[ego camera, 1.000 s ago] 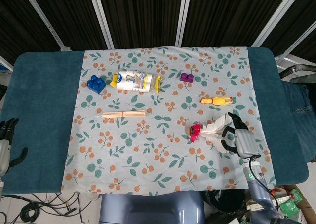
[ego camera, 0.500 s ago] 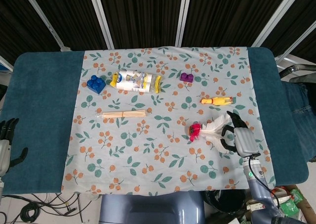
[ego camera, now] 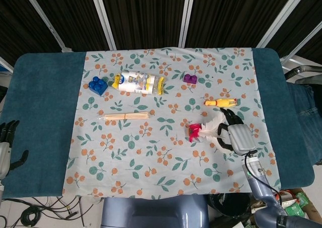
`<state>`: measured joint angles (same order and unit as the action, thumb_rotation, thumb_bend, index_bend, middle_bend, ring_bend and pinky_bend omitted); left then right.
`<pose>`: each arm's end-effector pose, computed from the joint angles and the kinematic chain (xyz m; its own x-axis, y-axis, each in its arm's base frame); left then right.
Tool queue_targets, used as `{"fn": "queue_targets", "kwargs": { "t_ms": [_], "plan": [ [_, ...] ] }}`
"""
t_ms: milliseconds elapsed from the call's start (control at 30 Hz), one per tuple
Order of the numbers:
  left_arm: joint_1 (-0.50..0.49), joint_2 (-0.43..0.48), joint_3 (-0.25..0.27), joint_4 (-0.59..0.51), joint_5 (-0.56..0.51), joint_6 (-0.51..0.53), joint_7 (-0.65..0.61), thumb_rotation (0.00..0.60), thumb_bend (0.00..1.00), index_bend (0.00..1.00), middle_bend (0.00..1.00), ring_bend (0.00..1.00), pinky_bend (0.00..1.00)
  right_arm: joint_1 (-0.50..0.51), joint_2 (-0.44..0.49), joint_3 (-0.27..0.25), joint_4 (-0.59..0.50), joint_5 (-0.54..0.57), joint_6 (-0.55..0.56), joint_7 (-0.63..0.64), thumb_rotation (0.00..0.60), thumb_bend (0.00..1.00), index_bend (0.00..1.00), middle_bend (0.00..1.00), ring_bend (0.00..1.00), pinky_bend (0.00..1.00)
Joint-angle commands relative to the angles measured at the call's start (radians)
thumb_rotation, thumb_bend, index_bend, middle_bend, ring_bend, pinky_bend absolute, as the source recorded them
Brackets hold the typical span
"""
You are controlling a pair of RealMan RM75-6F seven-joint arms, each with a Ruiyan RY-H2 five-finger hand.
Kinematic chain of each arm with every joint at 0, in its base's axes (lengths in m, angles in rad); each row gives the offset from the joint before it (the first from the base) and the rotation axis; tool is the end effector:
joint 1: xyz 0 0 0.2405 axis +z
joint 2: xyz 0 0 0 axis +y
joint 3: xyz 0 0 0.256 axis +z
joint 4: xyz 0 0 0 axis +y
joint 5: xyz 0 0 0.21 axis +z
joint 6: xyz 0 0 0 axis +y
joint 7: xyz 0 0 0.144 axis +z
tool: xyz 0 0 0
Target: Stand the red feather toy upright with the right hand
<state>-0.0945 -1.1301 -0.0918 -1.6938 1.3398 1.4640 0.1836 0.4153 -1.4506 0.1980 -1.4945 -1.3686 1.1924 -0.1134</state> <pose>-0.3107 0.1898 0.1583 0.4582 0.0094 0.8888 0.8809 0.1284 -0.4555 -0.2278 -0.2969 0.0490 0.2829 -0.0876 0.9551 -0.9430 -0.2073 0.2603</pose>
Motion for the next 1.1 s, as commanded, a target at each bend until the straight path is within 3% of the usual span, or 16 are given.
{"fn": "queue_targets", "kwargs": {
  "t_ms": [33,367,700,767,933,1000,1100],
  "plan": [
    [0.000,0.000,0.000,0.000,-0.003,-0.003,0.000,0.600,0.33,0.03,0.06,0.01,0.05,0.028,0.035,0.010,-0.055,0.017,-0.035,-0.080,0.600,0.37,0.62,0.04,0.00,0.15],
    [-0.001,0.002,0.000,-0.004,-0.007,-0.005,0.001,0.600,0.33,0.03,0.06,0.01,0.05,0.116,0.090,0.048,-0.161,0.089,-0.123,-0.304,0.600,0.37,0.62,0.04,0.00,0.15],
    [-0.002,0.003,-0.001,-0.005,-0.009,-0.007,0.000,0.600,0.33,0.03,0.06,0.01,0.05,0.202,0.077,0.088,-0.217,0.210,-0.162,-0.466,0.600,0.37,0.62,0.04,0.00,0.15],
    [-0.001,0.004,-0.001,-0.004,-0.009,-0.007,-0.001,0.600,0.33,0.03,0.06,0.01,0.05,0.214,0.070,0.092,-0.218,0.229,-0.162,-0.485,0.600,0.37,0.57,0.04,0.00,0.15],
    [-0.001,0.006,-0.001,-0.005,-0.011,-0.009,-0.004,0.600,0.33,0.03,0.06,0.01,0.05,0.235,0.059,0.093,-0.219,0.262,-0.160,-0.520,0.600,0.33,0.15,0.03,0.00,0.15],
    [-0.002,0.006,-0.001,-0.005,-0.011,-0.010,-0.005,0.600,0.33,0.03,0.06,0.01,0.05,0.241,0.055,0.092,-0.222,0.267,-0.155,-0.529,0.600,0.30,0.05,0.03,0.00,0.15],
    [-0.002,0.007,-0.001,-0.005,-0.011,-0.010,-0.004,0.600,0.33,0.03,0.06,0.01,0.05,0.253,0.047,0.093,-0.231,0.275,-0.147,-0.544,0.600,0.29,0.00,0.03,0.00,0.15]
  ]
}}
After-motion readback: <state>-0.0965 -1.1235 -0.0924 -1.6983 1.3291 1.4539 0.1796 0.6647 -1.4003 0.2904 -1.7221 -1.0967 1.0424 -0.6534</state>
